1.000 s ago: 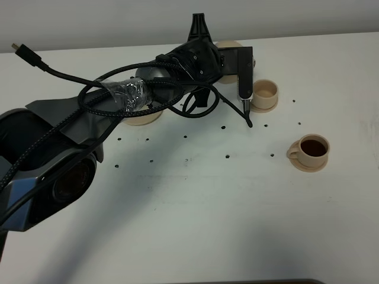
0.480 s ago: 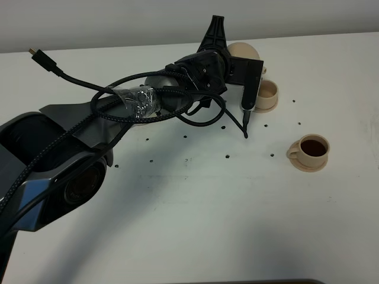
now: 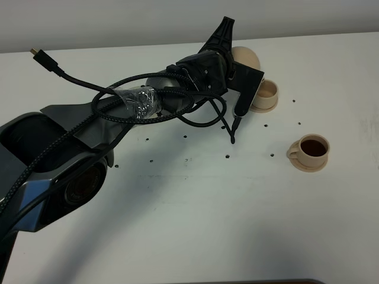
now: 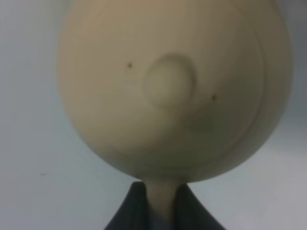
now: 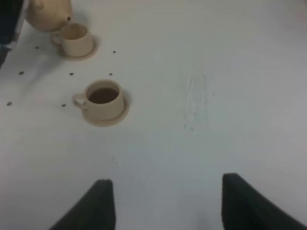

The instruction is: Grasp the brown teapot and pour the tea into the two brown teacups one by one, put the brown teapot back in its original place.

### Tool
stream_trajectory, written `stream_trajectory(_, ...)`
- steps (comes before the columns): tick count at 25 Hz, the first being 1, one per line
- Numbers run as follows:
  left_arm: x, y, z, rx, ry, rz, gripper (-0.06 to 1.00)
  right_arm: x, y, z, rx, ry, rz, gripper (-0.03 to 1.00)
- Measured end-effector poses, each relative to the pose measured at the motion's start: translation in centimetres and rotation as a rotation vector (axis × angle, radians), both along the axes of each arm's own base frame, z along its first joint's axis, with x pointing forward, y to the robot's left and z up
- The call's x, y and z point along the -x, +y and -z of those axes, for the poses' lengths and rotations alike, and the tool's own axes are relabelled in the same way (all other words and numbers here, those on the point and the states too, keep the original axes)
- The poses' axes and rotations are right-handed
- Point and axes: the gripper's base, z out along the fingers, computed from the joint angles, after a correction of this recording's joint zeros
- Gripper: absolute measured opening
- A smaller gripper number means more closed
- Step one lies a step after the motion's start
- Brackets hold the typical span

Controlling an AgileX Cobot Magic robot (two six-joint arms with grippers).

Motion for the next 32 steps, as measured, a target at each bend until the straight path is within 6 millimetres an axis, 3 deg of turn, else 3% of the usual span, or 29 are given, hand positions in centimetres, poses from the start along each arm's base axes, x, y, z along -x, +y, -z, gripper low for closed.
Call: stream_trajectory(32,0.1,-1.1,-1.0,-0.180,-0.157,0.145,0.13,0.0,0.0,0.0,0.000,0.000,0.000,0.48)
